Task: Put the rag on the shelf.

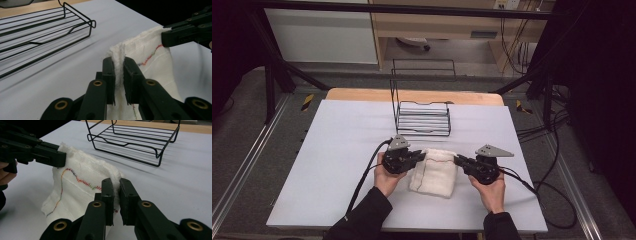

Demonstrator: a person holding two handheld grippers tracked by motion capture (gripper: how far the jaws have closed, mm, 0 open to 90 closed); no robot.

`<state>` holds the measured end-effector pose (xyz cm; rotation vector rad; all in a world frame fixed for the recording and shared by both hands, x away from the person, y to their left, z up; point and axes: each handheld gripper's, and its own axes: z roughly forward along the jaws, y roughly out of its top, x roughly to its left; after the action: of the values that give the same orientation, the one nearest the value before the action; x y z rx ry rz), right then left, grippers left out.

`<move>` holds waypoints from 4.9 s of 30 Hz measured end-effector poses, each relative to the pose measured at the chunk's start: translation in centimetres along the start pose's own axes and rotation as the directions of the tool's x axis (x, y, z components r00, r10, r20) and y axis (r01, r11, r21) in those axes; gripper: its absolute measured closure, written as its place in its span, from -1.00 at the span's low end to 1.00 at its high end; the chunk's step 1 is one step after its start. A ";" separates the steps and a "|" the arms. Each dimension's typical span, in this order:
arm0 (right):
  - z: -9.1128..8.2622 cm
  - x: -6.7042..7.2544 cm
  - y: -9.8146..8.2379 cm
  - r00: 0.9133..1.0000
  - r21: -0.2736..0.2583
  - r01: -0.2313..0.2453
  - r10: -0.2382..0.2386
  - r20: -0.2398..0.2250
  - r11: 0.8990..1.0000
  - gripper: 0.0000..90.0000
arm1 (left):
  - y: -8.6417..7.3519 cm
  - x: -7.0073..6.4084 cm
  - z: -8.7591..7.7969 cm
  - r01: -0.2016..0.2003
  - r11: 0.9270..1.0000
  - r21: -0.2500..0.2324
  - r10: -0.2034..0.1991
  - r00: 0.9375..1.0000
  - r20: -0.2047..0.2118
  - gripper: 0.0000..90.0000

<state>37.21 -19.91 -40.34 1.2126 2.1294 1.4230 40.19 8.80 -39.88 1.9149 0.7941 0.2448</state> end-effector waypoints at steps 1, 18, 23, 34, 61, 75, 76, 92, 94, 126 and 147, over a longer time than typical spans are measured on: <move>-0.1 0.0 0.1 1.000 -0.001 0.001 -0.001 -0.003 1.000 0.84 | 0.0 -0.1 -0.1 0.000 1.000 -0.005 0.000 1.000 0.000 0.78; -1.7 1.6 1.8 0.998 -0.086 0.066 -0.065 0.010 0.994 0.85 | 1.0 -0.9 -2.2 -0.009 0.995 -0.095 0.007 1.000 -0.022 0.78; -2.2 2.2 2.5 0.996 -0.121 0.087 -0.085 0.023 0.989 0.85 | 1.6 -1.1 -3.1 -0.015 0.991 -0.134 0.012 1.000 -0.028 0.78; -2.6 3.4 4.0 0.992 -0.192 0.125 -0.118 0.049 0.973 0.86 | 2.8 -1.1 -4.6 -0.021 0.979 -0.200 0.011 0.999 -0.051 0.78; -2.7 4.8 7.4 0.987 -0.305 0.161 -0.150 0.059 0.939 0.86 | 5.6 -0.3 -7.2 -0.033 0.951 -0.308 0.007 0.996 -0.085 0.79; -2.6 5.6 9.8 0.983 -0.353 0.186 -0.169 0.078 0.917 0.86 | 7.5 0.3 -8.6 -0.048 0.934 -0.354 0.013 0.995 -0.102 0.78; -2.6 5.6 9.9 0.981 -0.355 0.192 -0.174 0.081 0.915 0.86 | 7.7 0.3 -8.7 -0.051 0.932 -0.358 0.015 0.995 -0.103 0.78; -2.8 6.2 12.9 0.974 -0.395 0.224 -0.197 0.109 0.891 0.86 | 10.1 0.8 -9.8 -0.060 0.913 -0.403 0.012 0.993 -0.120 0.79; -2.8 6.3 13.3 0.974 -0.402 0.225 -0.196 0.111 0.888 0.86 | 10.4 0.9 -9.9 -0.065 0.910 -0.409 0.015 0.992 -0.125 0.79; -3.4 6.6 19.5 0.963 -0.483 0.267 -0.210 0.171 0.834 0.86 | 16.1 1.5 -11.6 -0.107 0.859 -0.500 0.028 0.986 -0.164 0.79; -2.6 5.5 23.0 0.962 -0.502 0.266 -0.192 0.195 0.823 0.86 | 19.3 2.8 -10.9 -0.113 0.845 -0.523 0.016 0.982 -0.187 0.79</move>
<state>43.19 -13.82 -18.16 0.7826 1.5710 1.6085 45.04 13.16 -18.45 1.4014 0.6851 0.6193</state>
